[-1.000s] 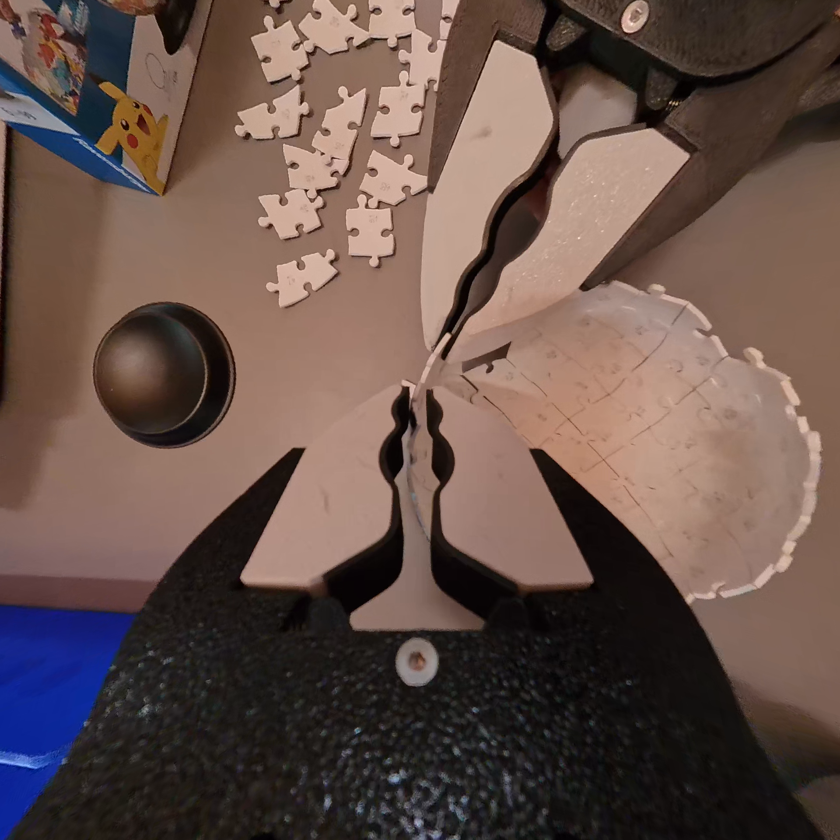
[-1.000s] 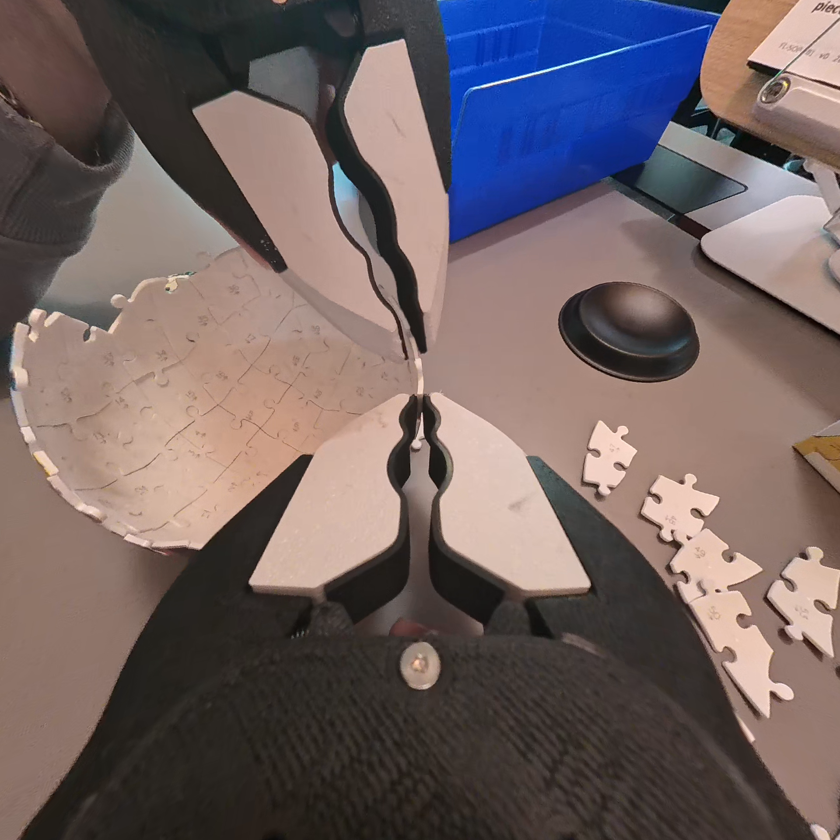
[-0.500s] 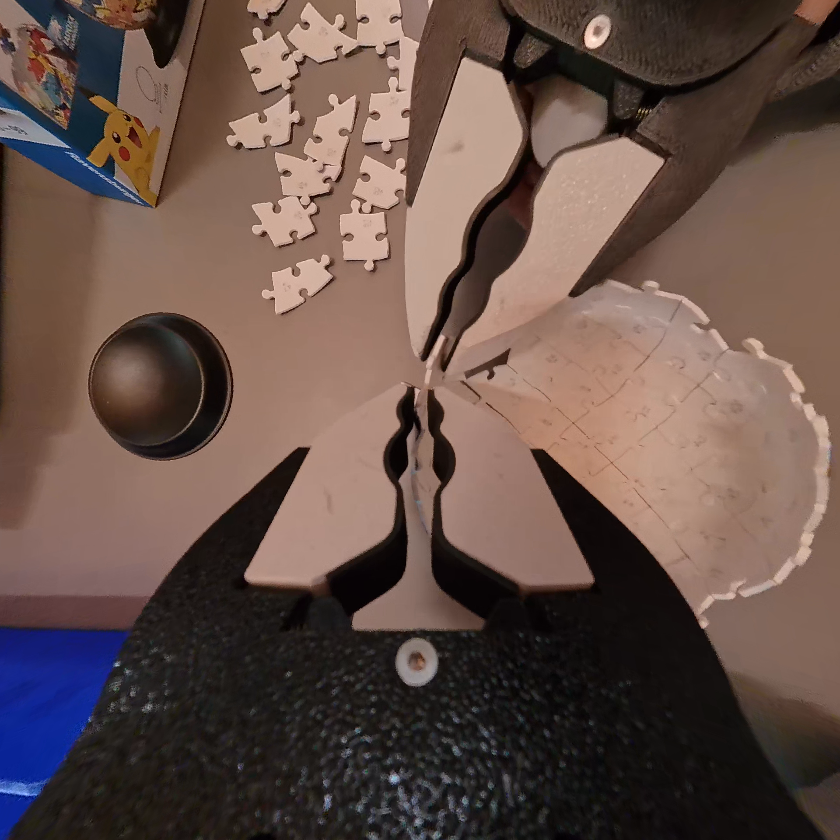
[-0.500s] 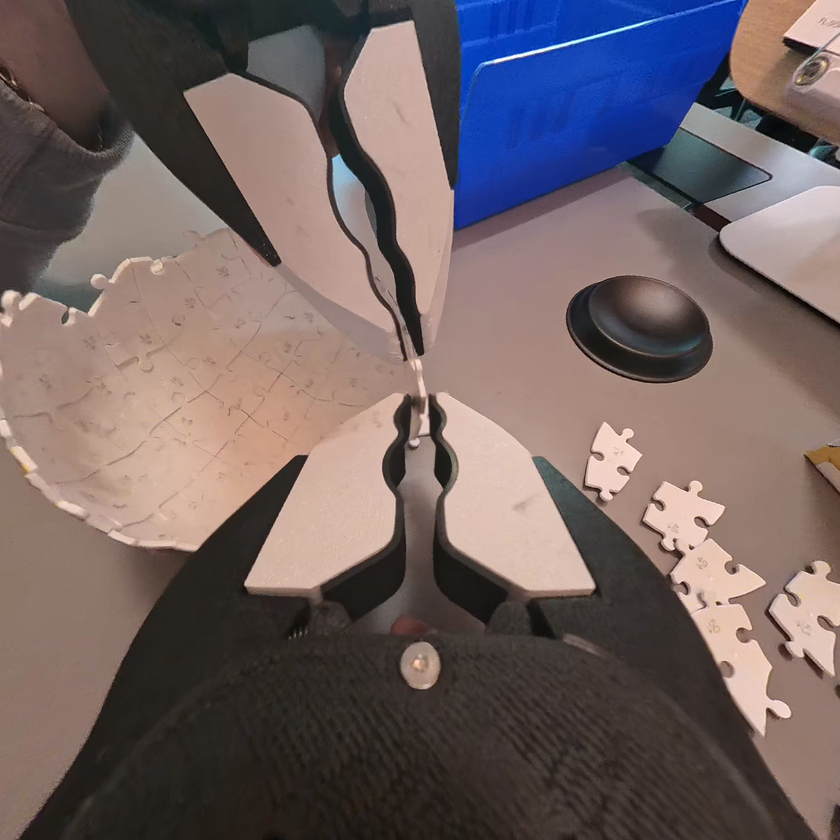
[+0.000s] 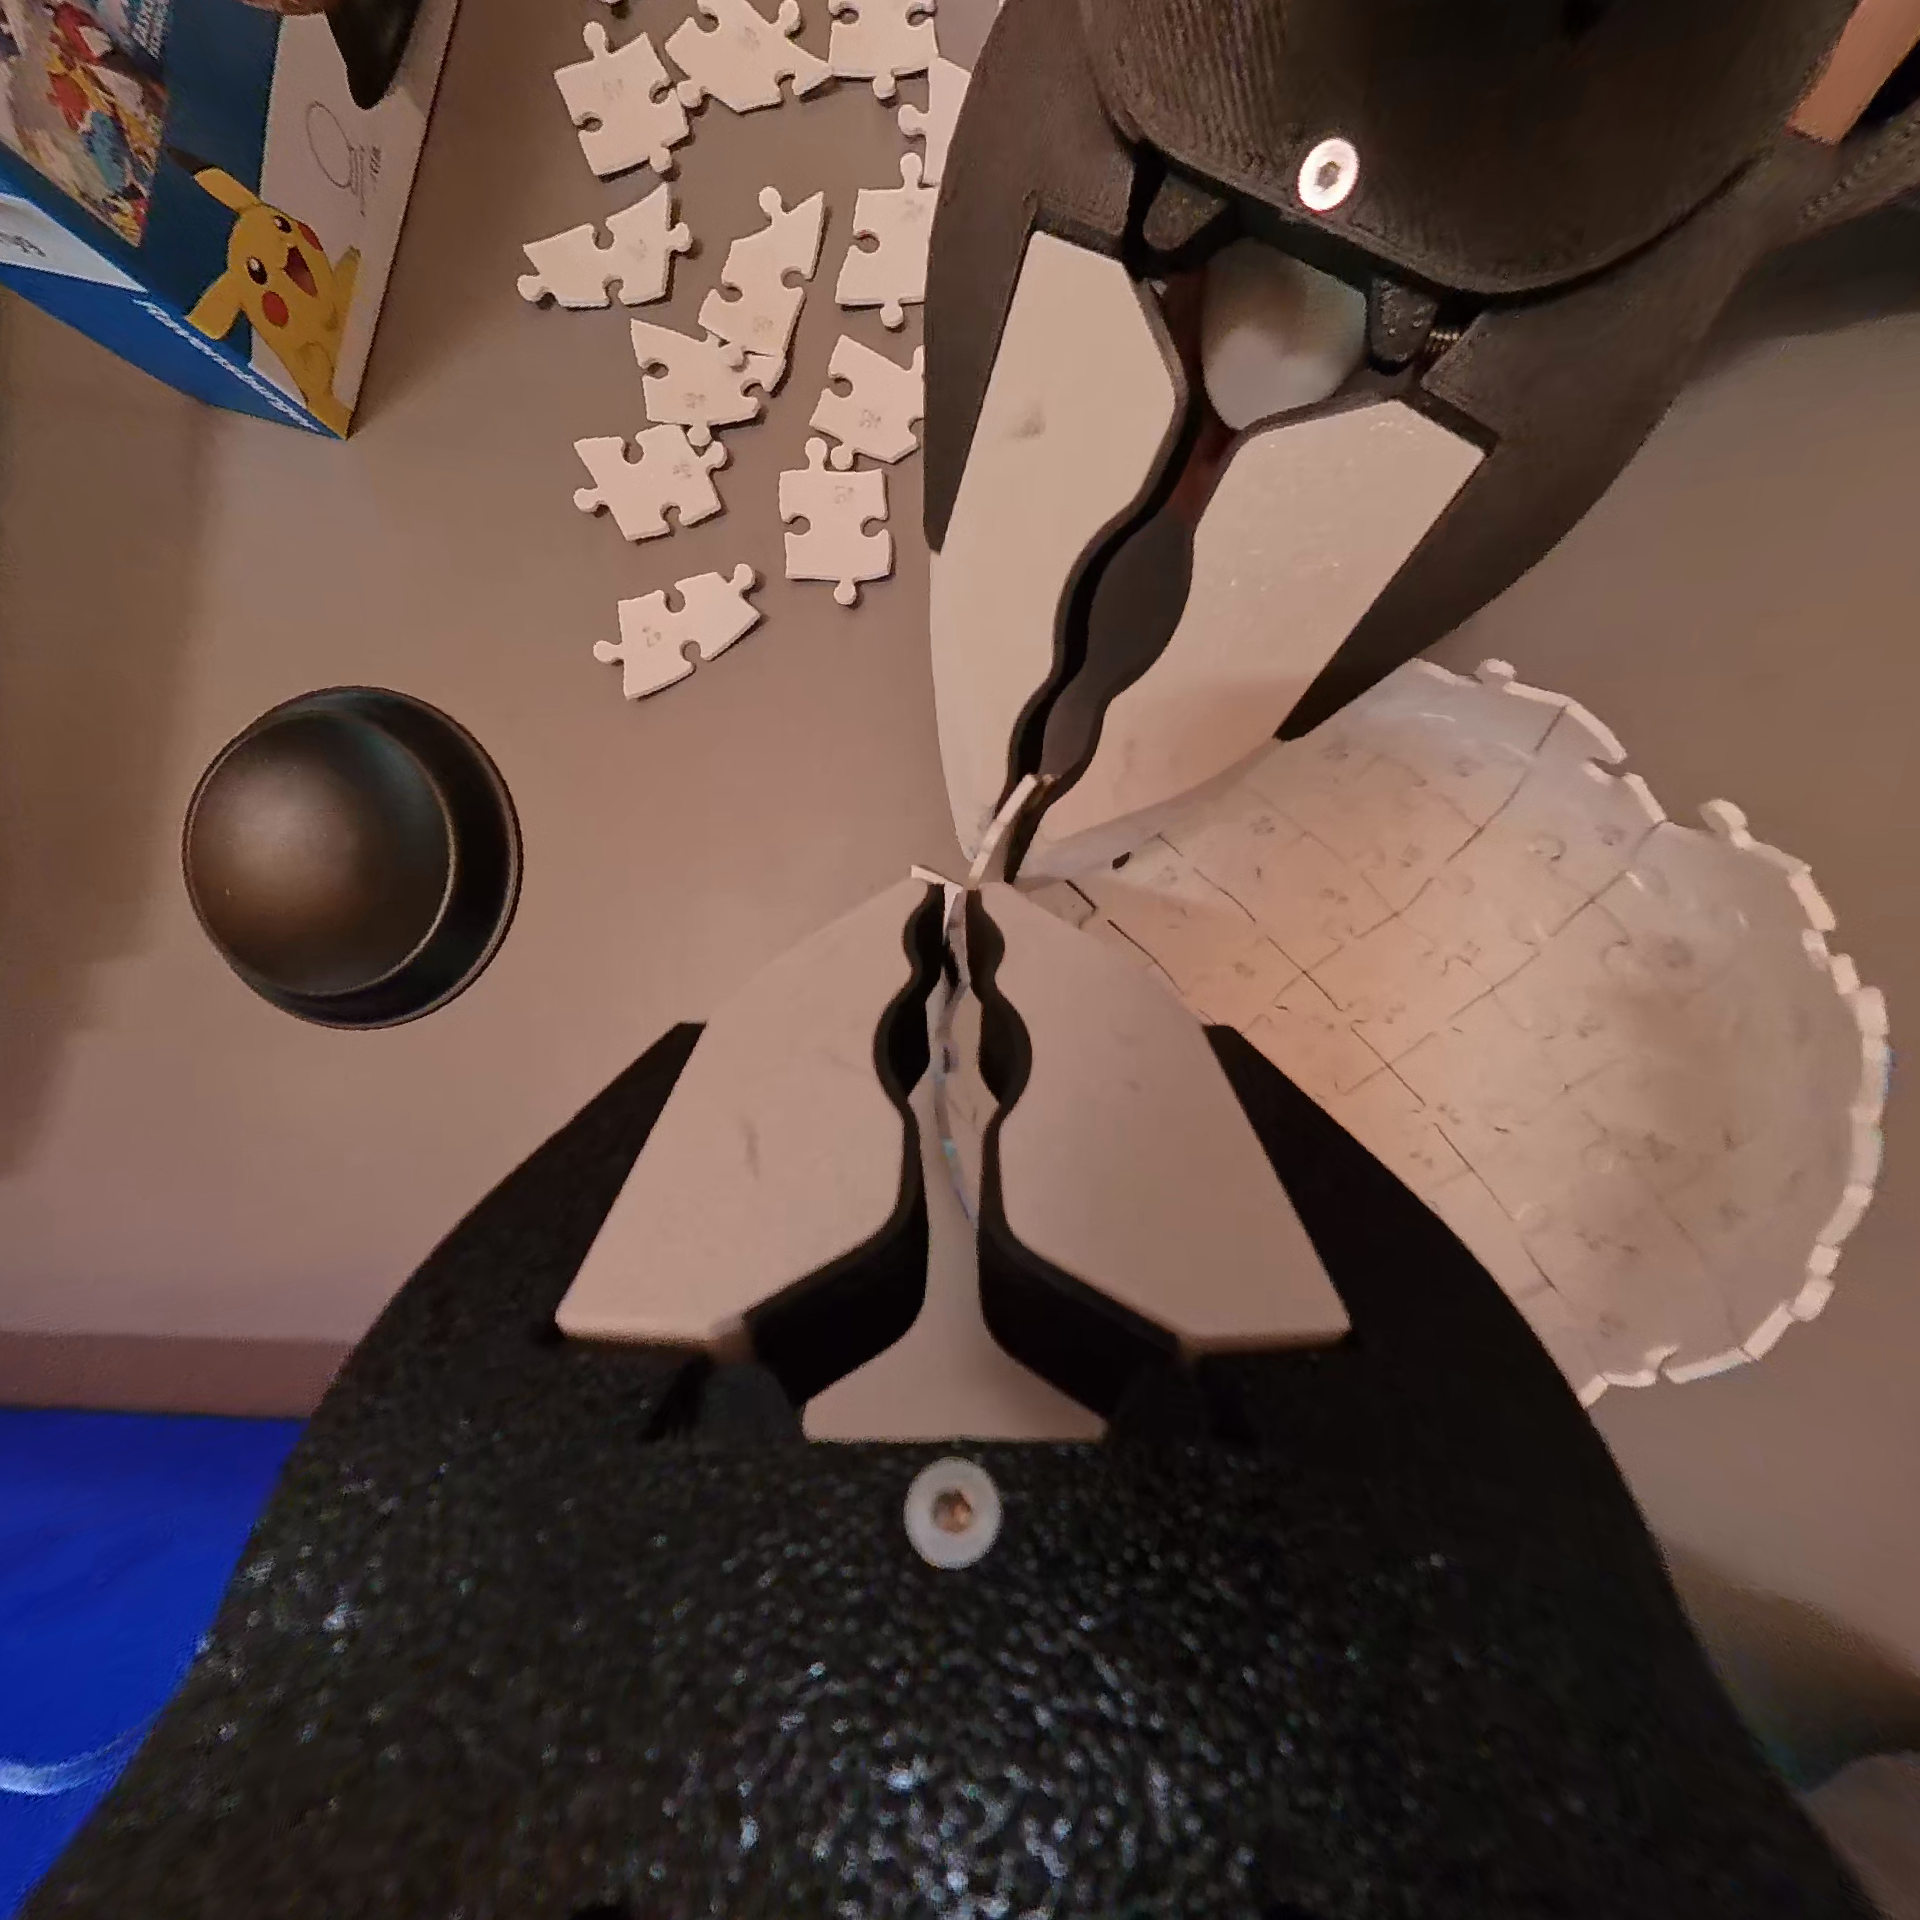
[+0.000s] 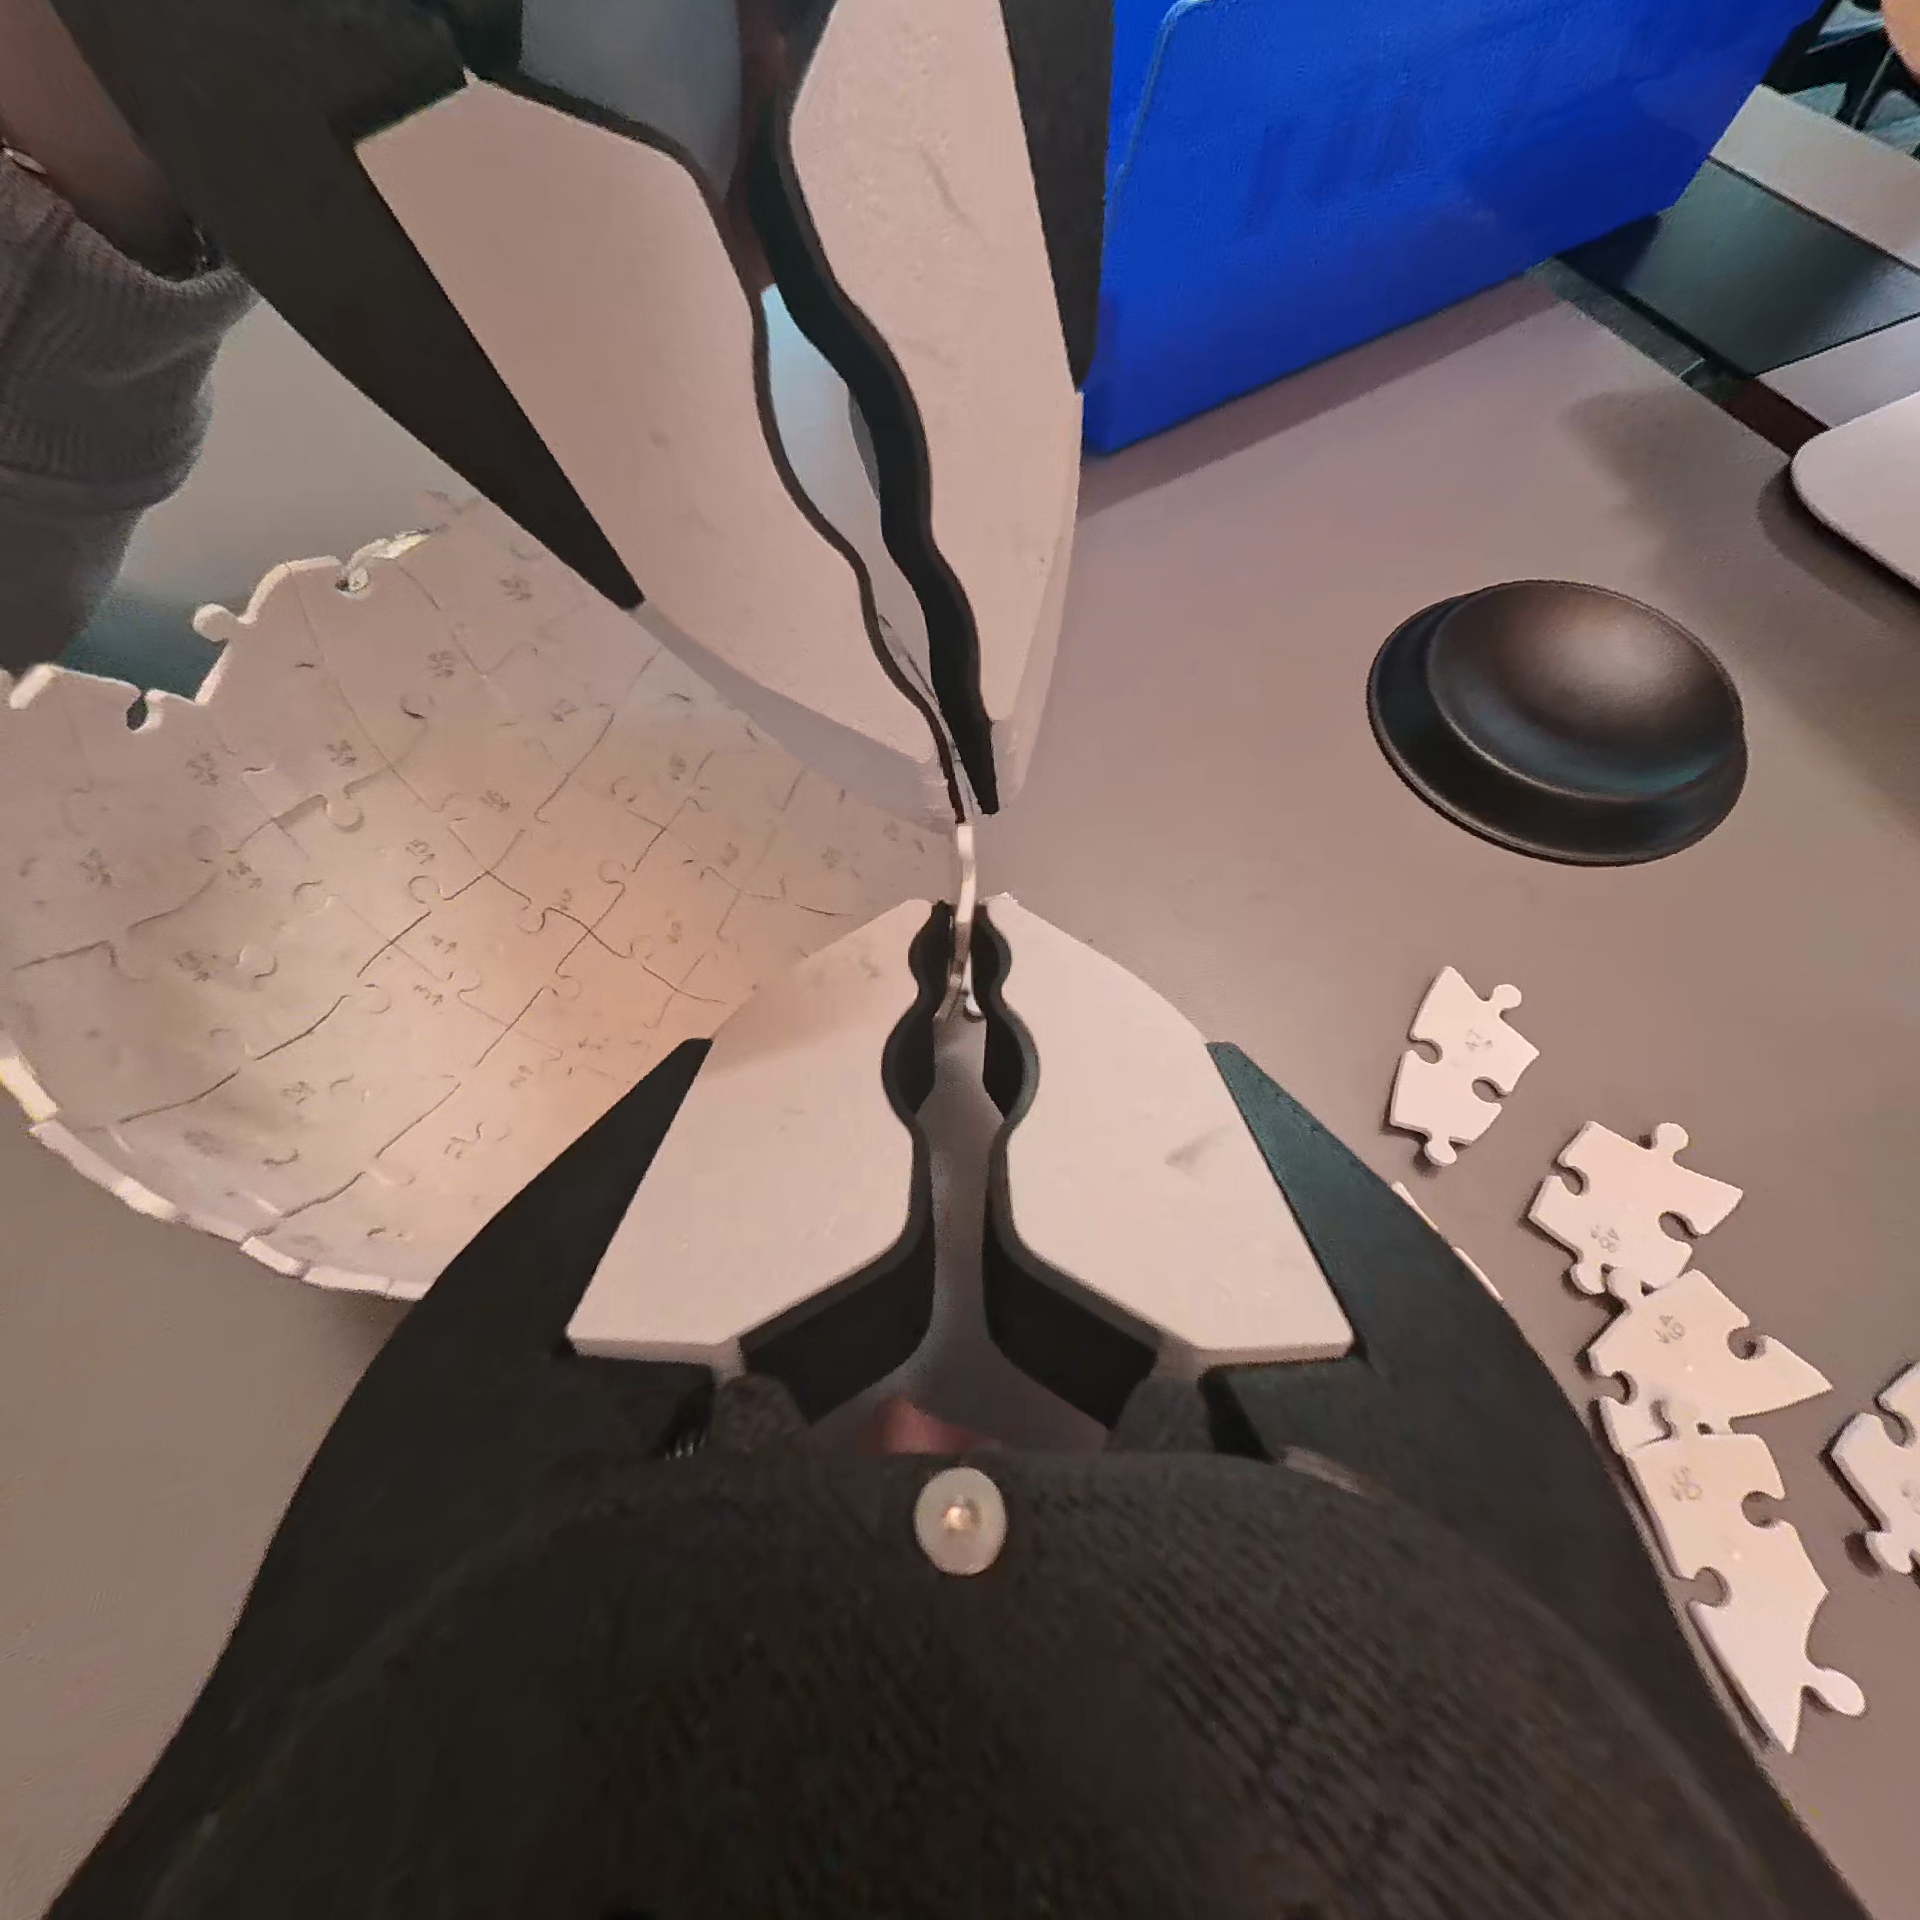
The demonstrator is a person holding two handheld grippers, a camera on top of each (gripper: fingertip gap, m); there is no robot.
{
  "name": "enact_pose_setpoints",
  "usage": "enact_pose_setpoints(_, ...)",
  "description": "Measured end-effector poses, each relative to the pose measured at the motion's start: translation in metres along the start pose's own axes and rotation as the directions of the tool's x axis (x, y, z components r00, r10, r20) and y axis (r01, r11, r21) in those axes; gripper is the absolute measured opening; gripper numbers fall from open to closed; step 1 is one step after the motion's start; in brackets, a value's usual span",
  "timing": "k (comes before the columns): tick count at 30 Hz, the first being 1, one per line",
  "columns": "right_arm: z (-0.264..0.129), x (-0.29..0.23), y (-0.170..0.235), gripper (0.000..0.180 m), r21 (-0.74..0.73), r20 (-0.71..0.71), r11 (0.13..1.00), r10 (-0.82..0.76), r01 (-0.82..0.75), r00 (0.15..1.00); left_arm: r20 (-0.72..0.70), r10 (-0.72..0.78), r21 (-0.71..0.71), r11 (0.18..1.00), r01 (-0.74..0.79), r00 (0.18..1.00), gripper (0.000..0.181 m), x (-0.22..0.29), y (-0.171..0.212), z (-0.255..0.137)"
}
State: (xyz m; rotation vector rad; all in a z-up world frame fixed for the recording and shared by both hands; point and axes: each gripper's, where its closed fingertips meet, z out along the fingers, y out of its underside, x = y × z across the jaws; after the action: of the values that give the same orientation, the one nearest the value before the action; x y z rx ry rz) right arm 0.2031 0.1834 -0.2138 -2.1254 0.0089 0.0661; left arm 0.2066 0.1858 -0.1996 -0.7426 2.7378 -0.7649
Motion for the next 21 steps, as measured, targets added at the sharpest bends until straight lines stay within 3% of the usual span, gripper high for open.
enact_pose_setpoints(14,-0.001,0.0008,-0.0004,0.004,0.003,-0.016,1.0,0.002,-0.002,1.0,-0.005,-0.036,0.002,0.999,0.036,0.999,0.003,-0.0007,-0.0003,0.0)
enact_pose_setpoints(18,-0.0053,0.0042,-0.0009,0.022,0.001,-0.027,1.0,0.015,-0.015,1.0,0.0,-0.04,-0.004,0.999,0.04,0.999,0.003,-0.0014,0.0007,0.0001)
enact_pose_setpoints(21,-0.0051,0.0009,0.0008,0.017,-0.01,0.002,1.0,0.024,-0.024,1.0,0.001,-0.041,-0.006,0.999,0.041,0.999,0.003,-0.001,0.0003,-0.0001)
